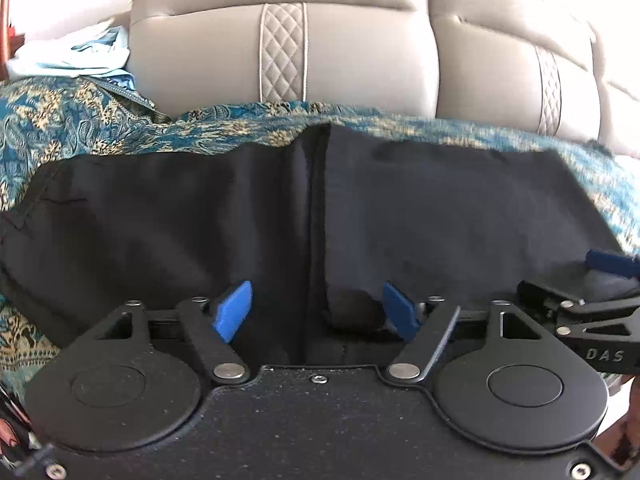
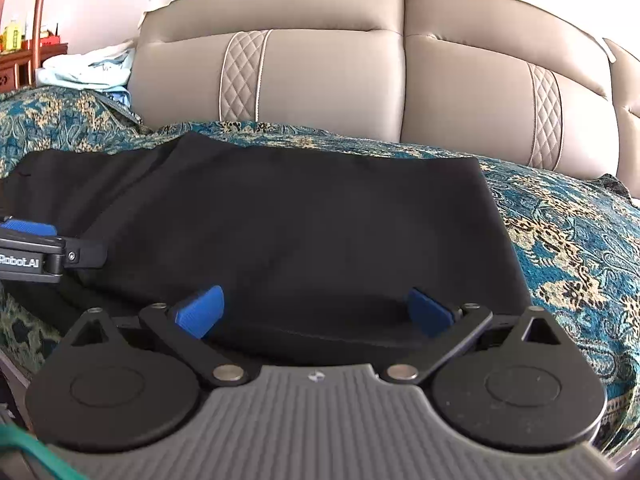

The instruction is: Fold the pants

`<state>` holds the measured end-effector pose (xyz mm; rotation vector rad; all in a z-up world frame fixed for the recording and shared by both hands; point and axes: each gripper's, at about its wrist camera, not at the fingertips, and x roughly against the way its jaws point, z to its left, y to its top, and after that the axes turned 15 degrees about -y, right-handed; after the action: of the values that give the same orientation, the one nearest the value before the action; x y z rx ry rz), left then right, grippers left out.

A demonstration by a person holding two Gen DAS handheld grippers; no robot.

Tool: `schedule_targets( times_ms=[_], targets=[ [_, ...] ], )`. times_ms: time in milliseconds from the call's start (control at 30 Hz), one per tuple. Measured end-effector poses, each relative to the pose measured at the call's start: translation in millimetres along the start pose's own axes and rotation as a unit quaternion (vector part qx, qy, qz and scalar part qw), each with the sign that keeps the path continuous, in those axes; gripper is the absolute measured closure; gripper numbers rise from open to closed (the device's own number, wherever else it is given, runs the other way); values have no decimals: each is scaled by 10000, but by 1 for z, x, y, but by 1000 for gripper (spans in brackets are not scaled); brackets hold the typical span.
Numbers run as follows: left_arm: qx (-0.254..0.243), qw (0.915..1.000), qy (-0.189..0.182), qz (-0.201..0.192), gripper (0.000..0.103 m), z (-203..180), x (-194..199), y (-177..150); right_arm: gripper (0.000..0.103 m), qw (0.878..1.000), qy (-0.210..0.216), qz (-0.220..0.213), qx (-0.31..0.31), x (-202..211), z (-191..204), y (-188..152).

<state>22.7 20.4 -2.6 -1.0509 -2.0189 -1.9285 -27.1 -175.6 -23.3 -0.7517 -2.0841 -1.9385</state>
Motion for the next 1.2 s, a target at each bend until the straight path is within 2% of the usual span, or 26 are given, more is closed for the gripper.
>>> schedule_targets(
  times_ms=[67, 167, 267, 367, 600, 733, 933, 1067, 1200],
  targets=[
    [35, 9999, 33, -157, 20, 4, 8, 1, 0, 9999, 53, -98, -67, 3, 2, 2],
    [76, 9988, 298, -393, 15, 16, 21, 3, 0, 9994, 140, -317, -85, 7, 10, 6],
    [317, 9961, 593, -571, 11, 39, 33, 5, 0, 9985, 246, -490, -55, 9, 23, 11],
    [686, 9902, 972, -729, 4, 69, 44, 5, 0, 9978, 353, -553, 1, 7, 37, 16],
    [1605, 9694, 1579, -981, 3, 141, 68, 0, 0, 9970, 525, -556, 130, 2, 68, 18],
    [1796, 9658, 1503, -1110, 3, 173, 74, -2, 0, 9968, 561, -551, 172, 0, 80, 17],
    [2214, 9565, 1583, -1052, 3, 210, 68, -3, 0, 9975, 494, -466, 201, -8, 93, 16],
    [2467, 9524, 1512, -958, 4, 228, 59, -6, 0, 9969, 381, -634, 281, -10, 100, 11],
    [2318, 9557, 1567, -908, 4, 232, 51, -5, 0, 9958, 386, -750, 370, -8, 100, 7]
  ],
)
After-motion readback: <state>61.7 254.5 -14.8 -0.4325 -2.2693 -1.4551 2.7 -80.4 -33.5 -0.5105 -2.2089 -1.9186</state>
